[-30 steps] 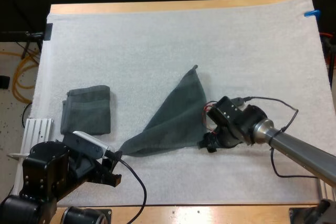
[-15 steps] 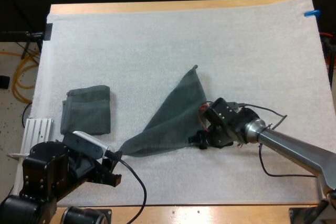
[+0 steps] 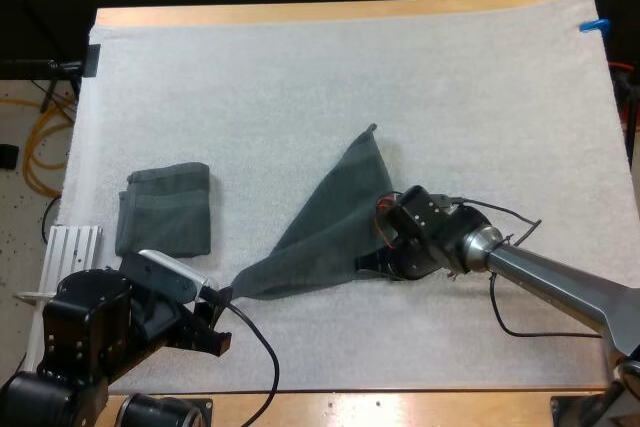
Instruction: Pick towel from pile fold and stack
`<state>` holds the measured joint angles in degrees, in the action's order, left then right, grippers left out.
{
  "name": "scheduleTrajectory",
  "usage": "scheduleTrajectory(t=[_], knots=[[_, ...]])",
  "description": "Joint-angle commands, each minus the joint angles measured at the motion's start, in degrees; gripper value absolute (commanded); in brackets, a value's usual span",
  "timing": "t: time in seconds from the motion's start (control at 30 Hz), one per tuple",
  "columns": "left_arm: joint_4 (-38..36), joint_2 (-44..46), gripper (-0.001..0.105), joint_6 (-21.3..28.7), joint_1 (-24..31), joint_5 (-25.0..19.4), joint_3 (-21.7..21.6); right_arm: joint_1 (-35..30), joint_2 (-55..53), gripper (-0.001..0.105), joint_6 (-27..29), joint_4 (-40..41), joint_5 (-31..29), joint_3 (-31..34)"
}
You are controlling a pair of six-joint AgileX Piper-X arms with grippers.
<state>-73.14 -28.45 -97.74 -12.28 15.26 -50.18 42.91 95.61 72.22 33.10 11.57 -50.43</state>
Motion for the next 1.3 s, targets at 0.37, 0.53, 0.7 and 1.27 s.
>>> scheduleTrajectory(t=[0.37, 0.53, 0.7, 1.27], knots=[[0.23, 0.13, 0.058, 0.23, -0.19, -0.14, 0.01, 0.06, -17.43, 0.000, 5.10, 3.12, -4.08, 0.24], [0.39, 0.13, 0.058, 0.52, -0.19, 0.05, 0.01, 0.06, -23.07, 0.000, 6.42, 3.12, -5.88, 0.24], [0.83, -2.06, 0.058, 2.95, -0.19, 5.32, 1.08, 0.06, -22.96, 0.000, 6.42, 3.12, -5.88, 0.24], [19.44, -28.75, 0.058, 1.61, -0.19, 10.69, 19.96, 0.06, -22.93, 0.000, 6.42, 4.89, -5.88, 0.24]])
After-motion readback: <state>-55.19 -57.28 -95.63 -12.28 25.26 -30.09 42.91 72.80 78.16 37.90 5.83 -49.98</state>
